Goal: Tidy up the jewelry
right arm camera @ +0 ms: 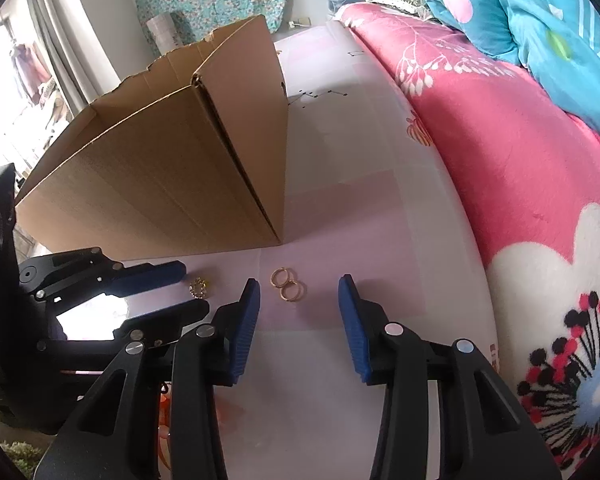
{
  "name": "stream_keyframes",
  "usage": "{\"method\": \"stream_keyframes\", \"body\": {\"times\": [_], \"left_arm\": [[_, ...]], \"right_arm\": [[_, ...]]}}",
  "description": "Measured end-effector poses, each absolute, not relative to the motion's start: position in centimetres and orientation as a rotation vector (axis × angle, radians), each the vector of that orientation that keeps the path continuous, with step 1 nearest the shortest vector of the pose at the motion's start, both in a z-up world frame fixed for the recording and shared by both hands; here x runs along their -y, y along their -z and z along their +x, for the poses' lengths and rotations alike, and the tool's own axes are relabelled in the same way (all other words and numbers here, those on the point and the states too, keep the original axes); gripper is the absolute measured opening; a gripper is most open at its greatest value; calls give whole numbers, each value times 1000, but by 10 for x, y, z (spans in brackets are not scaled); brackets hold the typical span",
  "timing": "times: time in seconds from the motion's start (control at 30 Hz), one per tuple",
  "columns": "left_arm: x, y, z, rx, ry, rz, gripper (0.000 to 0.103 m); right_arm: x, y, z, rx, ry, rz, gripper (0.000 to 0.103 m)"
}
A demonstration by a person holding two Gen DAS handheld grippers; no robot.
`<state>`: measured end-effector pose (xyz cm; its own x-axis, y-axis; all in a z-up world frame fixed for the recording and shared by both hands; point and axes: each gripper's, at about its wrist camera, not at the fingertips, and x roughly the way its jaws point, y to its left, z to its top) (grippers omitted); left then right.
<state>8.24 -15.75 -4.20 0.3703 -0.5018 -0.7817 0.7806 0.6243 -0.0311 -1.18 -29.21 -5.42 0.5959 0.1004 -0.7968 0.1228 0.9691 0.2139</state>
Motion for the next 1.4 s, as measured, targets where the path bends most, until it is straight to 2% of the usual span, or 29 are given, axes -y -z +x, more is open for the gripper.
{"method": "stream_keyframes", "body": {"times": [0.1,0.27,0.33,0.73,0.93,1.1,1.4], "left_arm": [[159,43,83,-838,853,384,28],[160,44,82,-820,849,407,8],[159,44,82,-821,847,404,3],[118,43,80,-846,759,331,3],[93,43,78,-857,732,263,3],[89,44,78,-858,739,247,3],[87,45,79,-859,752,227,3]], "right_arm": [[294,54,-13,-934,17,272,40],[295,53,-15,-935,23,280,40],[295,53,-15,-937,23,286,40],[277,47,-13,-943,-4,202,40],[268,49,-4,-966,-11,107,31],[265,55,1,-999,-6,50,19],[262,55,3,-1014,-27,3,18]]}}
